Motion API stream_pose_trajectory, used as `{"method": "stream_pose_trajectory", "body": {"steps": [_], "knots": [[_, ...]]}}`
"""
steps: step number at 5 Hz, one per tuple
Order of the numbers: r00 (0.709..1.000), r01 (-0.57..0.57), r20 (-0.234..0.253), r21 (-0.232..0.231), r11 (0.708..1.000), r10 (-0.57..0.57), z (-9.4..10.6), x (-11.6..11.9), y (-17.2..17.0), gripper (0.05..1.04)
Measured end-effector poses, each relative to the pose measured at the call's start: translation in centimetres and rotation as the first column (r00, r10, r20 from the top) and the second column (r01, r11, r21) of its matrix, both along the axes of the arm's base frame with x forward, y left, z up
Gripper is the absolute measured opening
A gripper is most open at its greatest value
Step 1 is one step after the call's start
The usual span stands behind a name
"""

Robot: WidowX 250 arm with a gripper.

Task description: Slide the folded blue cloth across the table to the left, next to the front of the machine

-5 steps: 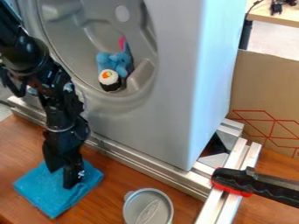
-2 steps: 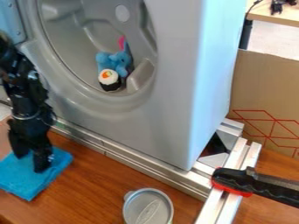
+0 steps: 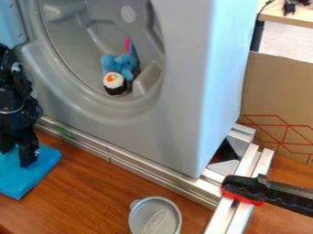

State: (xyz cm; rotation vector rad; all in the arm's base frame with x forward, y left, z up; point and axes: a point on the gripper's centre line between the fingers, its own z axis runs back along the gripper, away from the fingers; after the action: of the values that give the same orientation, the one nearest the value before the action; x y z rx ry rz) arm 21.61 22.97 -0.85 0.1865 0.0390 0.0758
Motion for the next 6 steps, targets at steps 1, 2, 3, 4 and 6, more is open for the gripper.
{"method": "stream_pose_trajectory", "body": {"steps": [1,2,3,4,6], "knots": [[1.0,0.01,0.006,-0.018,1.0,-0.01,0.5,-0.6,-1.1,0.998],[0.999,0.022,0.037,-0.027,0.999,-0.021,1.8,-1.3,-2.4,0.998],[0.998,0.031,0.053,-0.063,0.998,-0.028,2.7,-2.2,-3.9,0.998],[0.993,0.09,0.084,-0.137,0.986,-0.079,3.9,-2.8,-7.6,0.998],[0.952,0.295,0.151,-0.201,0.934,-0.268,5.3,-3.3,-17.1,0.998]]}}
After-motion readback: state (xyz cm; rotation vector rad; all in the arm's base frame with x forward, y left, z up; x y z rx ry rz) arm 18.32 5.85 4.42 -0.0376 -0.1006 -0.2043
